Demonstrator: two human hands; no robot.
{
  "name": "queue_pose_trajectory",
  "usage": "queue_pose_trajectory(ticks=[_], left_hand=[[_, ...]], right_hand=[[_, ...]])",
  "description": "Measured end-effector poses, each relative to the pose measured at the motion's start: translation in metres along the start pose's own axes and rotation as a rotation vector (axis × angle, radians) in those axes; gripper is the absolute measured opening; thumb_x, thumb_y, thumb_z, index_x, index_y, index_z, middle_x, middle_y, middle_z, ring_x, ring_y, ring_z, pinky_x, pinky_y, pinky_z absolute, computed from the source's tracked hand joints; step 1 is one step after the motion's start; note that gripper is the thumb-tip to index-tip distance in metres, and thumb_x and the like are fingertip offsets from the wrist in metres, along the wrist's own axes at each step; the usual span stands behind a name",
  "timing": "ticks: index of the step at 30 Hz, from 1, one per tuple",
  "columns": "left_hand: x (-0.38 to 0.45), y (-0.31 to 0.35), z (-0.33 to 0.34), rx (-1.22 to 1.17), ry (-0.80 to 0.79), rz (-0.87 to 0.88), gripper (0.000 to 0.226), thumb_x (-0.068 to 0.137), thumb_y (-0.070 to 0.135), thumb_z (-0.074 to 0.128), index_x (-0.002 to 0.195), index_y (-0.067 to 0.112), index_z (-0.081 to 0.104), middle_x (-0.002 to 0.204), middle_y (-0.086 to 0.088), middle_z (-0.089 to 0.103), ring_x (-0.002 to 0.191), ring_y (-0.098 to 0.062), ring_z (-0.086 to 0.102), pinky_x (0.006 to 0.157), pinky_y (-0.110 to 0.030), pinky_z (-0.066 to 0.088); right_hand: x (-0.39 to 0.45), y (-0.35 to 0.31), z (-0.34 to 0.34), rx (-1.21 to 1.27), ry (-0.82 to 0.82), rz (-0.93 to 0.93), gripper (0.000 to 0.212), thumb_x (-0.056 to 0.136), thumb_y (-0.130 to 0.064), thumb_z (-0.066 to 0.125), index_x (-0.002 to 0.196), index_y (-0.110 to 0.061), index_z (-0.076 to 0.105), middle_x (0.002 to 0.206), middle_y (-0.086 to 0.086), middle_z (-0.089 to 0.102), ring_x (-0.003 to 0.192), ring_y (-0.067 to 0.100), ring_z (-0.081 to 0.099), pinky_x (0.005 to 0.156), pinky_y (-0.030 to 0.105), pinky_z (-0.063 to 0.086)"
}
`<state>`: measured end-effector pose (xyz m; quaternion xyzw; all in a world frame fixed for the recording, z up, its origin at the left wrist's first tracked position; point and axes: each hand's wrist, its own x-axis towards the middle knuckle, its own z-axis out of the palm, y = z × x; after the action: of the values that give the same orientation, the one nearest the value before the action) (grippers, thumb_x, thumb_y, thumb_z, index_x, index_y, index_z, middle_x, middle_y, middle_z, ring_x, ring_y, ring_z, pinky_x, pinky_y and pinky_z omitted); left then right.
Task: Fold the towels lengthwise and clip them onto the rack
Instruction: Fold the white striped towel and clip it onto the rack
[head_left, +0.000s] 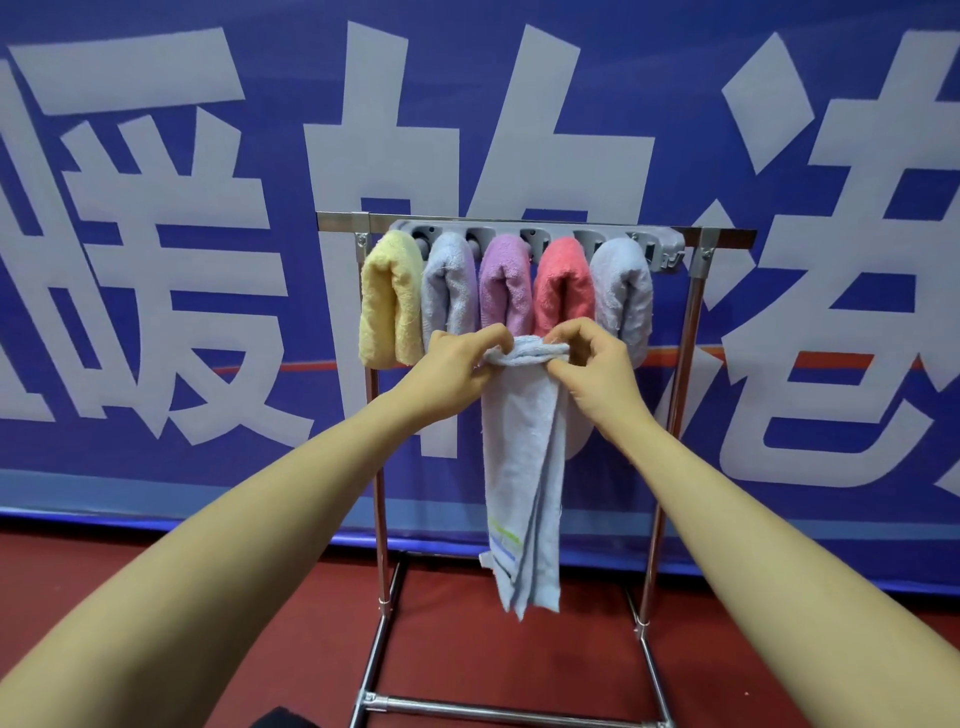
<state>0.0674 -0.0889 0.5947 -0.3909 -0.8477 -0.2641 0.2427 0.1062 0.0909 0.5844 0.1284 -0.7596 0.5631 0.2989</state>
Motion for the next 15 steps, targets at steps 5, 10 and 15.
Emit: queue_pose_trajectory(ticks=[5,10,15], left_hand=[[0.0052,-0.0006,-0.0032,0.111,0.01,0.029,0.018,0.092,0.012,0.053,0.109,0.013,0.06,0.076,0.008,0.056,0.067,-0.014,0.046,0.078,-0.029,0.027],[0.0073,-0.0095,-0.0065,0.475,-0.035,0.179,0.023,0.09,0.036,0.05,0.094,0.015,0.061,0.084,0.0,0.059,0.083,-0.026,0.054,0.071,-0.033,0.023],[0.0083,-0.0017,-0.0048,0.417,-0.014,0.111,0.03,0.087,0.041,0.052,0.091,0.012,0.059,0.08,0.002,0.055,0.081,-0.025,0.055,0.075,-0.035,0.027]], right_hand=[[0.0075,-0.0011,-0.0028,-0.226,-0.027,-0.093,0.032,0.082,0.008,0.056,0.106,-0.01,0.066,0.101,0.001,0.063,0.096,0.013,0.059,0.087,0.02,0.046],[0.009,-0.0021,-0.0038,-0.363,-0.042,-0.187,0.026,0.082,0.007,0.055,0.1,-0.006,0.068,0.095,0.003,0.062,0.086,0.01,0.055,0.076,0.006,0.037],[0.009,-0.0009,-0.0024,-0.501,-0.099,-0.253,0.03,0.081,0.011,0.052,0.106,-0.001,0.066,0.098,0.013,0.059,0.09,0.019,0.055,0.081,0.015,0.038]])
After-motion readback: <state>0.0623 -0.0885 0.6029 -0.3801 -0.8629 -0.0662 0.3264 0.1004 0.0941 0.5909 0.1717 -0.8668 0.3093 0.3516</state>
